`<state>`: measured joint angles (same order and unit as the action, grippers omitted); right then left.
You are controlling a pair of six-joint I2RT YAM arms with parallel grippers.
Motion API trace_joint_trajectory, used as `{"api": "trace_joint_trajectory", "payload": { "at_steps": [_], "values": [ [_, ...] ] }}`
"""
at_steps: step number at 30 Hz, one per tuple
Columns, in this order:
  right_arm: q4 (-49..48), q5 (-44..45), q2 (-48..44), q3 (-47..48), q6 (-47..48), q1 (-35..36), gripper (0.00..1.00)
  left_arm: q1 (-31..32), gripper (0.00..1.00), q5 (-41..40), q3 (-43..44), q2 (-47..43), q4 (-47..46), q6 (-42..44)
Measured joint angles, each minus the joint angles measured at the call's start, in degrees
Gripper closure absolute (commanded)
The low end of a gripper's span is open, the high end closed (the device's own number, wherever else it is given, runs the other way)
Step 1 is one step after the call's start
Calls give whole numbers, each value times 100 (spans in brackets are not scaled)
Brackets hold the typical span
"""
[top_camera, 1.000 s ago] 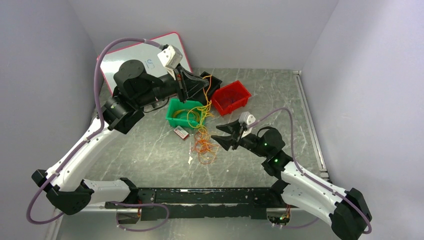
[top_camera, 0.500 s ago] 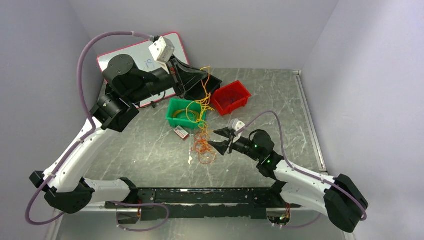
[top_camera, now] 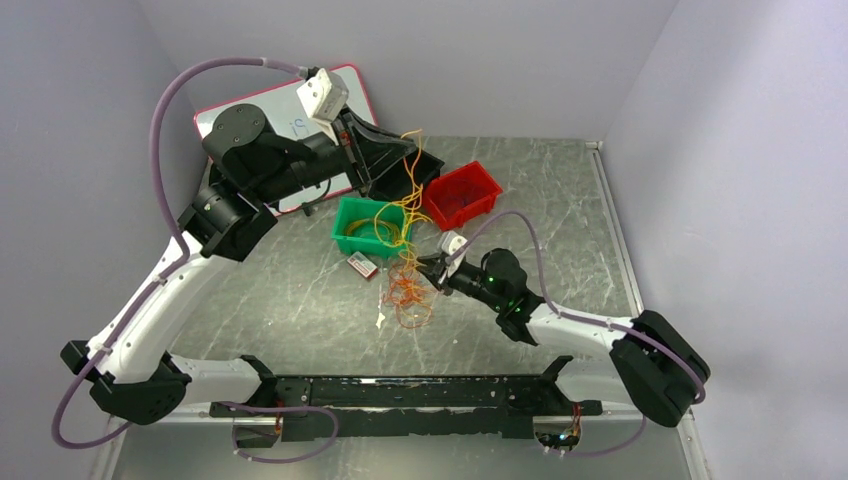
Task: Untangle the cables
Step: Untie the cable.
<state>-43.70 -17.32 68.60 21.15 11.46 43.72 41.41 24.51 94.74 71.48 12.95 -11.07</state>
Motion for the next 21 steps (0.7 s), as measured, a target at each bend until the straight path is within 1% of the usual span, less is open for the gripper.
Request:
{"api": "trace_joint_trajectory", "payload": {
  "at_steps": [1, 2, 6, 10, 16, 18, 21],
  "values": [
    [-42, 24, 72, 39, -31, 0, 95, 0, 93, 4, 37, 13, 26, 2],
    [-98, 72, 127, 72, -85, 0, 100, 0, 93, 4, 68, 24, 39, 17],
    [-321, 498, 168, 79, -564, 0, 100, 0, 93, -72, 317, 52, 225, 109],
    [-361, 1187, 168, -11, -1163, 0, 100, 0, 93, -459, 831, 85, 522, 343],
    [-212, 2312, 249, -398, -1980, -20, 100, 0, 93, -1617, 1731, 74, 811, 933],
    [-133, 2570, 352, -492, -2201, -28, 100, 0, 93, -2162, 2081, 79, 916, 1204],
    [-42, 2883, 490, -702, -2544, -42, 100, 0, 93, -2625, 2463, 127, 1029, 1493]
  ]
}}
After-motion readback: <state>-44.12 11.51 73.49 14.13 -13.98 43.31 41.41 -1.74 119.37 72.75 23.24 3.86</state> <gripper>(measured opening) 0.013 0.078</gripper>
